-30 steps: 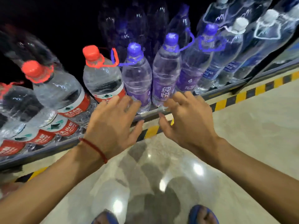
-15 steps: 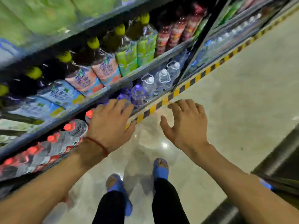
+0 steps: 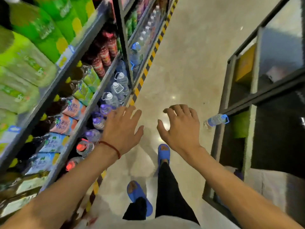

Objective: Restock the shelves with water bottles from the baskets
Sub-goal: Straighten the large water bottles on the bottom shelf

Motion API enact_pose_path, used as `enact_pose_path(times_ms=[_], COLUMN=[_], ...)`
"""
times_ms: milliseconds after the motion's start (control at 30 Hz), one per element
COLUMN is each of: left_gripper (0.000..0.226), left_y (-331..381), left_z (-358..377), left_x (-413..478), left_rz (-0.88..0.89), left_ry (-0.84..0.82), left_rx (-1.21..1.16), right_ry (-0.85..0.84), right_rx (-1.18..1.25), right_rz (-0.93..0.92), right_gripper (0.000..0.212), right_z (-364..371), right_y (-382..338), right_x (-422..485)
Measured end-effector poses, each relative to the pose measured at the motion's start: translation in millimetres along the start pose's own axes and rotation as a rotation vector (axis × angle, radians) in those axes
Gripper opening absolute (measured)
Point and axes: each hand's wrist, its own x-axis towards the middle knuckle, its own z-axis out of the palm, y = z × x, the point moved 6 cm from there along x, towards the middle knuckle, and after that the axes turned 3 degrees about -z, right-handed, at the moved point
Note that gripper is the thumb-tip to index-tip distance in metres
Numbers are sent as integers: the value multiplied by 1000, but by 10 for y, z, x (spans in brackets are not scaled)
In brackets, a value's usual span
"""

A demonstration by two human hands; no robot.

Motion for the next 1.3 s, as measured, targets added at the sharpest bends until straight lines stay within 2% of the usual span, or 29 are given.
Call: enact_pose_path(times_ms=[300,600,867,967,1133,1300], left_gripper=[55,56,56,58,57,56], left_y=[1142,2245,2961,3297,3788,4003], left_z=[-203,-262,-222,-163,-56,76], left_x=[764,1885,2847,3280,4018,4593], left_rz=[281,516,696,819,1060,1265], left_ry=[-58,-84,-73,-91,-126,-148], left_rx=[43,107,131,125,133,153], right_ry=[12,29,-47,-111,-216,-118], right_rx=[-113,-107,-128,-153,-171,-144], right_rz=[326,483,681,747,1009,1284], right_gripper=[36,40,41,42,49,38], right_z=[-387,-589,-479,-382,-201,-91], right_y=[1151,2622,3313,3576,3953,4088], right_x=[-482,-216,-96,1,145,343])
